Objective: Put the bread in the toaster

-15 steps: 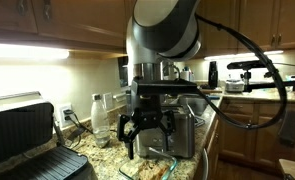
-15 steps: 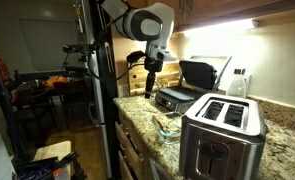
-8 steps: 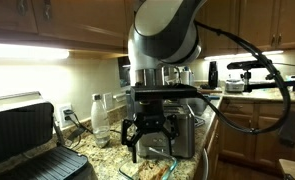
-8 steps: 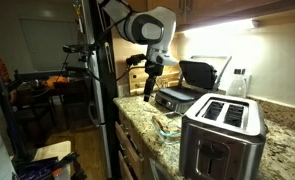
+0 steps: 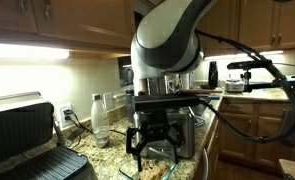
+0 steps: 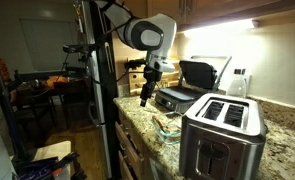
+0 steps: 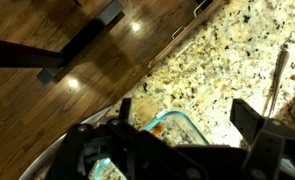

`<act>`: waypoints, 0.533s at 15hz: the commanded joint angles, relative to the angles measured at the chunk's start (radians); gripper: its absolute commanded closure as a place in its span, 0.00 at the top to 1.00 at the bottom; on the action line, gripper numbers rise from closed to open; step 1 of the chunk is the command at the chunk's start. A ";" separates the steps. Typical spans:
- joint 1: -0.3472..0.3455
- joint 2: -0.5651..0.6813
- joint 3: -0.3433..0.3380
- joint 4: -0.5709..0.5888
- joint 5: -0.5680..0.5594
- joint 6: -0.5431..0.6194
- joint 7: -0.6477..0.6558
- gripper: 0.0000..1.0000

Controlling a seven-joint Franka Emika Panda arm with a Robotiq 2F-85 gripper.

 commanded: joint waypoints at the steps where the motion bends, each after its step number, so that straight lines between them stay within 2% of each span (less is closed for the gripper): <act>1: -0.003 0.002 -0.006 -0.032 0.040 0.052 0.023 1.00; 8: -0.007 0.058 -0.028 -0.011 0.033 0.088 0.047 1.00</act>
